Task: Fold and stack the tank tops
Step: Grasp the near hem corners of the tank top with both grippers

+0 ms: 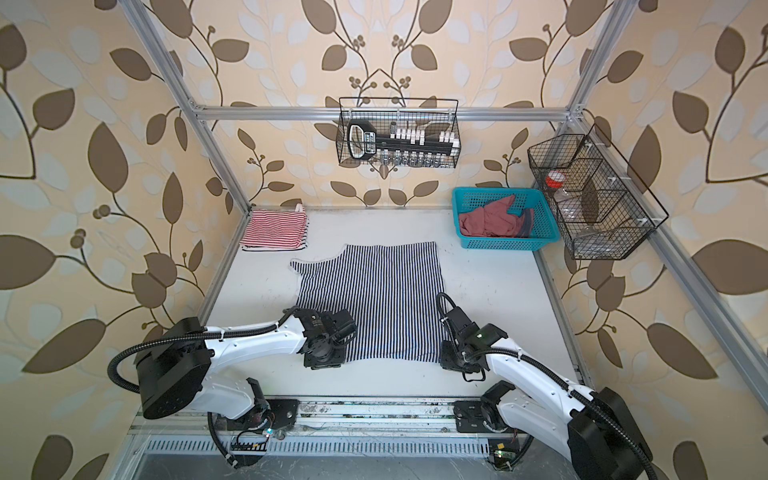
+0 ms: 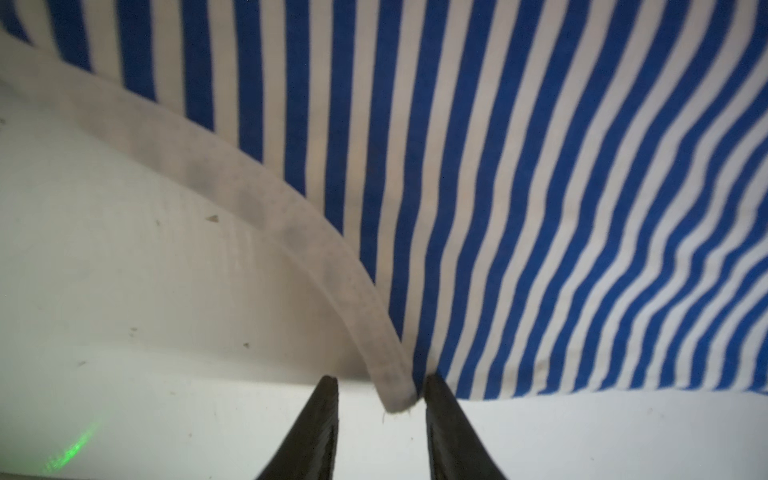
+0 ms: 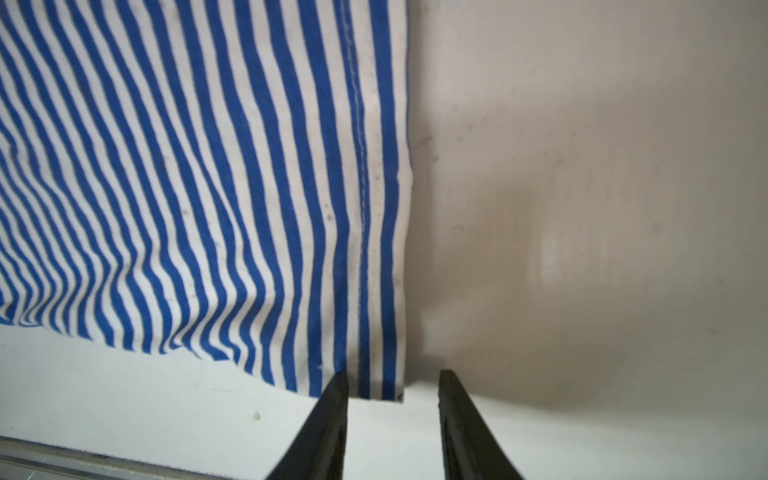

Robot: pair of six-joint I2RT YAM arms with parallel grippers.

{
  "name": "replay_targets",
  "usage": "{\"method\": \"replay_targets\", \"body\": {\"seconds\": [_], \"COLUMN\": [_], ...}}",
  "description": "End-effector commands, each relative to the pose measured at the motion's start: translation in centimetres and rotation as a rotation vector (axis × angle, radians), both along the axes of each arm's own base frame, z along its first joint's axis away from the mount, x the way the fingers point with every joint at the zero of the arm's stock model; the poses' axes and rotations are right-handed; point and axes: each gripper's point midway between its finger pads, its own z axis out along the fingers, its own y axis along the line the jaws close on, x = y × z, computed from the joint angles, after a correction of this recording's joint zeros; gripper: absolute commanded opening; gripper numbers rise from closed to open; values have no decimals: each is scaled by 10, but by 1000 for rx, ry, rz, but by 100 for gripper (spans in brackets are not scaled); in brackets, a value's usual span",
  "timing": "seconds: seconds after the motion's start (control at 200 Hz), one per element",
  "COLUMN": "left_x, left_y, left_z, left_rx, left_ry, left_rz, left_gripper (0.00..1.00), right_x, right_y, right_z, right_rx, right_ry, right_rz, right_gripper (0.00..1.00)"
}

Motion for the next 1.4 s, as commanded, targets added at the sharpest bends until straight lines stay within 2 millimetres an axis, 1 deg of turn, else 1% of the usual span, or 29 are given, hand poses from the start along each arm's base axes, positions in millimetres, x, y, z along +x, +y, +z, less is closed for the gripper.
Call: {"method": "replay_targets", "body": {"seconds": [0.0,0.185,0.275,0.49,0.7,0.825,0.915,1.0,1.155,1.17,1.4], "left_x": [-7,-10,-11,-9,-9,-8,-8,-9,-10,-9,-1], "left_y": [5,8,10,9,5,5,5,6,9,7,7], "left_z": [-11,-20,-21,-19,-22,-20,-19,-17,-13,-7,21], "left_rx": [34,55,60,51,33,31,28,29,33,10,-16], "left_ry": [29,50,48,37,40,33,28,26,21,6,-58], "left_rz": [15,24,28,33,33,27,27,28,29,29,25], "left_gripper": [38,36,33,27,21,14,6,0,0,0,0], "right_x": [-5,-5,-6,-6,-6,-5,-6,-8,-5,-5,5], "right_y": [-2,-2,-1,-1,0,0,1,0,-2,-3,2], "right_z": [-5,-5,-6,-6,-7,-7,-7,-7,6,8,36], "right_rx": [-9,-15,-18,-20,-31,-34,-35,-33,-42,-43,-17], "right_ry": [18,26,38,42,55,52,62,65,37,33,-31], "right_rz": [0,0,8,11,22,26,34,35,32,31,47], "right_gripper": [38,36,35,25,23,15,9,0,0,0,0]}}
